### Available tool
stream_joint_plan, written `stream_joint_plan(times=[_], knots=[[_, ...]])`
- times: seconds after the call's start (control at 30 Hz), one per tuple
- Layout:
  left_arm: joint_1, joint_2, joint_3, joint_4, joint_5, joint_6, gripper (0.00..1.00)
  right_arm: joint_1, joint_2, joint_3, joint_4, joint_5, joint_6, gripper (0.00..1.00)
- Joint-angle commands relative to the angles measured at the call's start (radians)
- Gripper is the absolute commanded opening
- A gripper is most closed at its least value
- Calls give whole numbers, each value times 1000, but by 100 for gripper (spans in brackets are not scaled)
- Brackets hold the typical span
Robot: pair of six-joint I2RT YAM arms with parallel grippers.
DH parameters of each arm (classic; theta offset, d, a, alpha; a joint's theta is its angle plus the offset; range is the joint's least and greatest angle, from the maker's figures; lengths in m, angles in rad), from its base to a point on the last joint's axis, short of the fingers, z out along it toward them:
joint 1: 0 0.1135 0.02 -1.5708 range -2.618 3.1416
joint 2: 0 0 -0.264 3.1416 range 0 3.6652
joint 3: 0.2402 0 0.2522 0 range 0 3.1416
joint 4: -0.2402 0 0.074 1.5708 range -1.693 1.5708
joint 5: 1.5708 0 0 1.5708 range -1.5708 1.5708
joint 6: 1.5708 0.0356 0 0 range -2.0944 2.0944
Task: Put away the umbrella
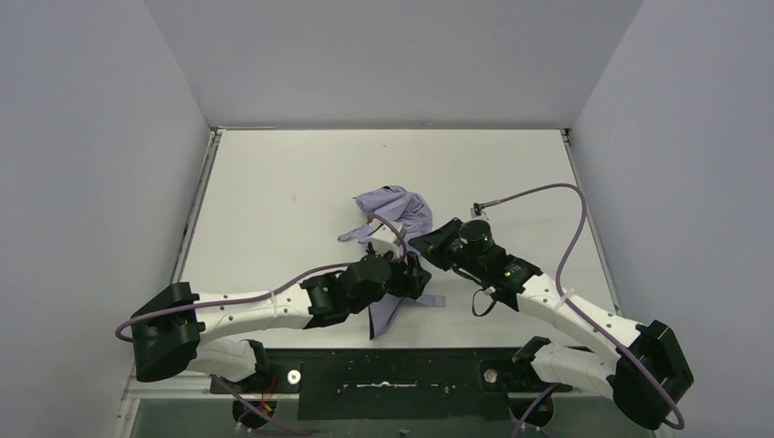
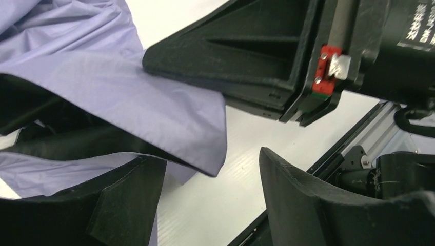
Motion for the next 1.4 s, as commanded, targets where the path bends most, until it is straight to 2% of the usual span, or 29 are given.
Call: stream_joint_plan(times=[0.0,0.4,0.7,0.83,0.87,1.1,1.17,1.23,1.37], knots=[[-5,22,58,98,-41,10,62,8,-34,48,28,32,6,0],[2,103,109,13,-127,43,51,17,-53,47,28,31,8,0],[44,117,129,-23,-139,45,29,19,-57,54,1,28,-3,0],[99,90,98,15,-23,49,4,19,-57,53,-5,32,-14,0],[117,80,91,21,25,50,0,19,-55,53,-4,30,-18,0],[174,-52,4,63,426,86,0,17,-28,79,-8,11,-94,0],[173,-98,-23,37,493,89,0,18,-22,92,-23,5,-124,9],[173,-144,-55,6,537,88,0,20,-22,100,-43,2,-150,23],[172,-233,-102,-92,570,80,0,20,-40,98,-92,-3,-211,46]])
